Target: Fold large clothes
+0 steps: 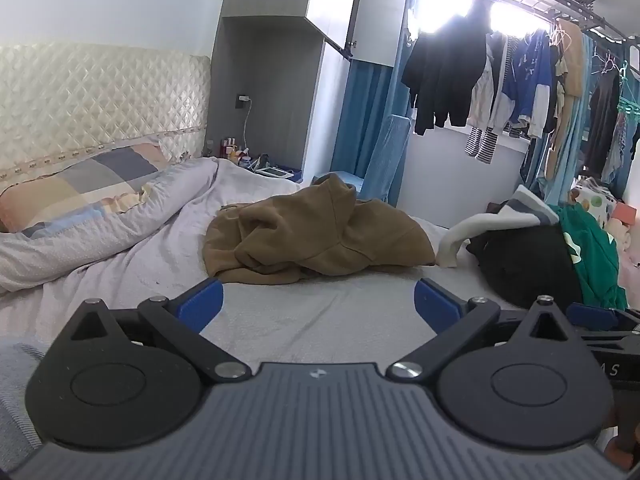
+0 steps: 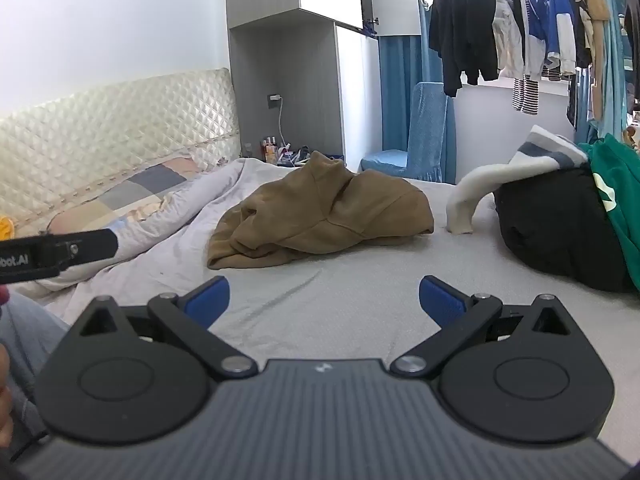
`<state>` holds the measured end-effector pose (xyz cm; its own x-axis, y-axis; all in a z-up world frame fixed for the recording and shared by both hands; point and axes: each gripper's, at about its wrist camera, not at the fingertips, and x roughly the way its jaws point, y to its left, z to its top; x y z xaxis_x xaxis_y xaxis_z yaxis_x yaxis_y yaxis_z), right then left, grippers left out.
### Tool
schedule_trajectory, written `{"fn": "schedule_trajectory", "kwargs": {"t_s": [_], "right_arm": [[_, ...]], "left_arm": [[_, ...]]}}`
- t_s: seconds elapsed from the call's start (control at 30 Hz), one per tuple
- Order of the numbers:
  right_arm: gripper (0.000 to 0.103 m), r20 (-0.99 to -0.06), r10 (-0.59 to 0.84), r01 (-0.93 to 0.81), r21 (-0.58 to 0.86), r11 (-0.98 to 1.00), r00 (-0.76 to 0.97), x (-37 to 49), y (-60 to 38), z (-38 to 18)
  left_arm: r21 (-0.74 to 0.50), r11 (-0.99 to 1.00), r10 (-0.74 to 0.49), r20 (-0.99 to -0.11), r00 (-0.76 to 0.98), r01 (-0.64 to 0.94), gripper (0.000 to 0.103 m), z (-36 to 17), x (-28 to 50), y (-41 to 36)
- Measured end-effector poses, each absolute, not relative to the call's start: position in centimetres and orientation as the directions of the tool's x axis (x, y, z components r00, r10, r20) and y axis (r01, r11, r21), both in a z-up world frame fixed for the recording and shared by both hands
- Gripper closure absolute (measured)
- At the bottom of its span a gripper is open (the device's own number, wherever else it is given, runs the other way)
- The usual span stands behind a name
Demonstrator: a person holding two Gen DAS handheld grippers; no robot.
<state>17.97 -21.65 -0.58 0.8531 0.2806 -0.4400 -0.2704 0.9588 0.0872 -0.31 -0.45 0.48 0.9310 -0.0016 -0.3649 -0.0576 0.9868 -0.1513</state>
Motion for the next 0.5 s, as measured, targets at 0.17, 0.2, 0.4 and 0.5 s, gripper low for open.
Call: {"fn": "schedule_trajectory", "kwargs": {"t_s": [0.17,0.2,0.4,0.5], "right_arm": [[0.000,-0.446,0.277,-0.270,0.081,0.959,0.851,18.32,-21.55,-0.45],[0.000,-0.446,0.274,-0.267,0.082,0.960,0.852,18.33,-21.58,-0.42],[0.000,-0.447,0.281,-0.270,0.091,0.959,0.849,18.36,-21.73,-0.50],[0.000,-0.450,0.289,-0.275,0.096,0.957,0.845,18.37,-21.72,-0.63]], "left_arm": [[-0.157,0.986,-0.007,-0.366,0.931,-0.055,0.000,0.58,-0.48,-0.29],[-0.160,0.986,-0.010,-0.367,0.930,-0.052,0.000,0.43,-0.32,-0.11],[-0.158,0.986,-0.013,-0.360,0.933,-0.047,0.000,0.34,-0.41,-0.01],[-0.156,0.987,-0.013,-0.361,0.932,-0.046,0.000,0.35,-0.45,-0.07]]}}
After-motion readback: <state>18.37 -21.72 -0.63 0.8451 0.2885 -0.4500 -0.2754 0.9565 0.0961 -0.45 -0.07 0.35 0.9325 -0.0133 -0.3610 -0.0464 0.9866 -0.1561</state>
